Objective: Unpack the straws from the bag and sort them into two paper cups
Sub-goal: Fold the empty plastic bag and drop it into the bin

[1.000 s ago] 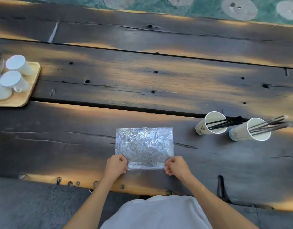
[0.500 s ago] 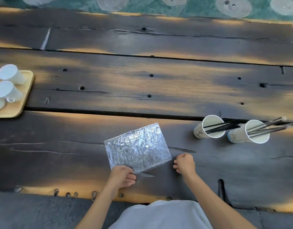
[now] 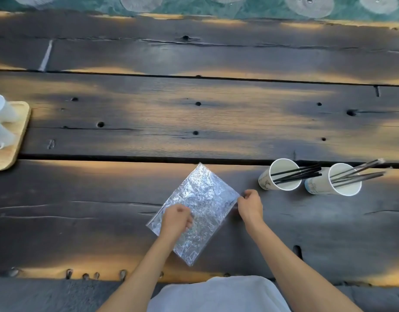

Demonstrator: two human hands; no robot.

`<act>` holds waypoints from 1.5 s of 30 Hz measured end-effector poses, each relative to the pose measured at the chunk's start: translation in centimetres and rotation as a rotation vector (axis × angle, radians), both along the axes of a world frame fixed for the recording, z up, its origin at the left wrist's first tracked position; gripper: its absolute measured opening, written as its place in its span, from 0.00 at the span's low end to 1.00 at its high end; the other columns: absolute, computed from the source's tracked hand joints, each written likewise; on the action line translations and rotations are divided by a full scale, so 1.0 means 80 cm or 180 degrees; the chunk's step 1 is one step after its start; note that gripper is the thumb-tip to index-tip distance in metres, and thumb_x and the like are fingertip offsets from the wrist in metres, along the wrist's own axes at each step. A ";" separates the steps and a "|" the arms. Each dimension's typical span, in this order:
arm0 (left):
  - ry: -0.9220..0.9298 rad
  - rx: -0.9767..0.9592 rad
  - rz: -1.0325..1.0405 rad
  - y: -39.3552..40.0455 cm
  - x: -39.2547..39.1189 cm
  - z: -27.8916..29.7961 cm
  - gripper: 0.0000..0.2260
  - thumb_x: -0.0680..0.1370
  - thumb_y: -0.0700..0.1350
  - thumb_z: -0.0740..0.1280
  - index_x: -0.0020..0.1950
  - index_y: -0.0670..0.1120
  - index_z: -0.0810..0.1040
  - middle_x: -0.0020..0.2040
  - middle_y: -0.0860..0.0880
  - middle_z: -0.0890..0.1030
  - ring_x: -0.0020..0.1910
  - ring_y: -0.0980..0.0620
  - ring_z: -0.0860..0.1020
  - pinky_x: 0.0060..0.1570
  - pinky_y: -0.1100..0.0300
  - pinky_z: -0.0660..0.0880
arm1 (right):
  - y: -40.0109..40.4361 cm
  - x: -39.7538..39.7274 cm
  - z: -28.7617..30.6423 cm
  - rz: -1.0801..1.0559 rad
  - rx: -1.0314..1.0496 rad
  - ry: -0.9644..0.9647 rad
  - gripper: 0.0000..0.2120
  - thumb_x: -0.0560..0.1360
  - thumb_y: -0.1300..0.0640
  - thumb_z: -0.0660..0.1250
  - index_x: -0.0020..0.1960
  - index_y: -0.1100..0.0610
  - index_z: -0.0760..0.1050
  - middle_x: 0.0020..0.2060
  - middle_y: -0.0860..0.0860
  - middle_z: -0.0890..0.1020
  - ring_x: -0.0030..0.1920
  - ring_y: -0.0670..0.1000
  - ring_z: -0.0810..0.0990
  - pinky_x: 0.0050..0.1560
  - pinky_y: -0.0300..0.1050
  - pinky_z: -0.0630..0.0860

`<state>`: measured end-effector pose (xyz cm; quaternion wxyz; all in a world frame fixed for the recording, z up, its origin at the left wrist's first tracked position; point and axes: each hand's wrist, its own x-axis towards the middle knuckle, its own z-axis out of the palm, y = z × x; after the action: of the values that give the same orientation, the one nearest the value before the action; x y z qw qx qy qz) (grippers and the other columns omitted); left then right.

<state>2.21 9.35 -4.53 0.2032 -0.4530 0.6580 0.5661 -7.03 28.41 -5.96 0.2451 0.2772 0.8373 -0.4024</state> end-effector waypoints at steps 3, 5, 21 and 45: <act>0.0286 -0.1844 -0.0647 -0.032 -0.025 -0.002 0.06 0.77 0.38 0.64 0.51 0.45 0.78 0.47 0.50 0.78 0.47 0.48 0.77 0.44 0.55 0.73 | 0.005 -0.009 -0.002 0.0436 0.0144 0.0080 0.21 0.75 0.63 0.62 0.68 0.61 0.68 0.64 0.58 0.73 0.64 0.58 0.73 0.65 0.52 0.70; 0.0272 -0.2097 -0.0794 -0.053 -0.043 -0.008 0.07 0.77 0.38 0.64 0.55 0.44 0.77 0.50 0.50 0.77 0.53 0.47 0.75 0.49 0.53 0.73 | 0.002 -0.014 -0.001 0.0998 0.0276 0.0189 0.19 0.75 0.63 0.62 0.65 0.60 0.69 0.62 0.59 0.72 0.62 0.61 0.73 0.63 0.52 0.71; -0.0139 -0.1975 -0.1008 -0.056 -0.059 -0.029 0.07 0.77 0.43 0.69 0.39 0.46 0.76 0.38 0.49 0.79 0.37 0.49 0.77 0.35 0.54 0.73 | -0.024 -0.038 -0.016 0.2093 0.1355 -0.0147 0.08 0.76 0.59 0.61 0.53 0.54 0.76 0.59 0.55 0.71 0.59 0.60 0.70 0.58 0.54 0.66; -0.0073 -0.0908 0.0593 -0.063 -0.051 -0.035 0.06 0.74 0.39 0.70 0.40 0.37 0.81 0.37 0.40 0.84 0.30 0.47 0.84 0.37 0.53 0.83 | -0.005 -0.032 0.058 0.3944 -0.0274 0.2116 0.14 0.69 0.69 0.64 0.46 0.55 0.83 0.42 0.50 0.80 0.41 0.54 0.73 0.43 0.48 0.70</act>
<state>-1.87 4.34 -7.29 0.0909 -0.5427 0.6845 0.4782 -9.59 28.02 -1.32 0.1711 -0.3983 0.8549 -0.2849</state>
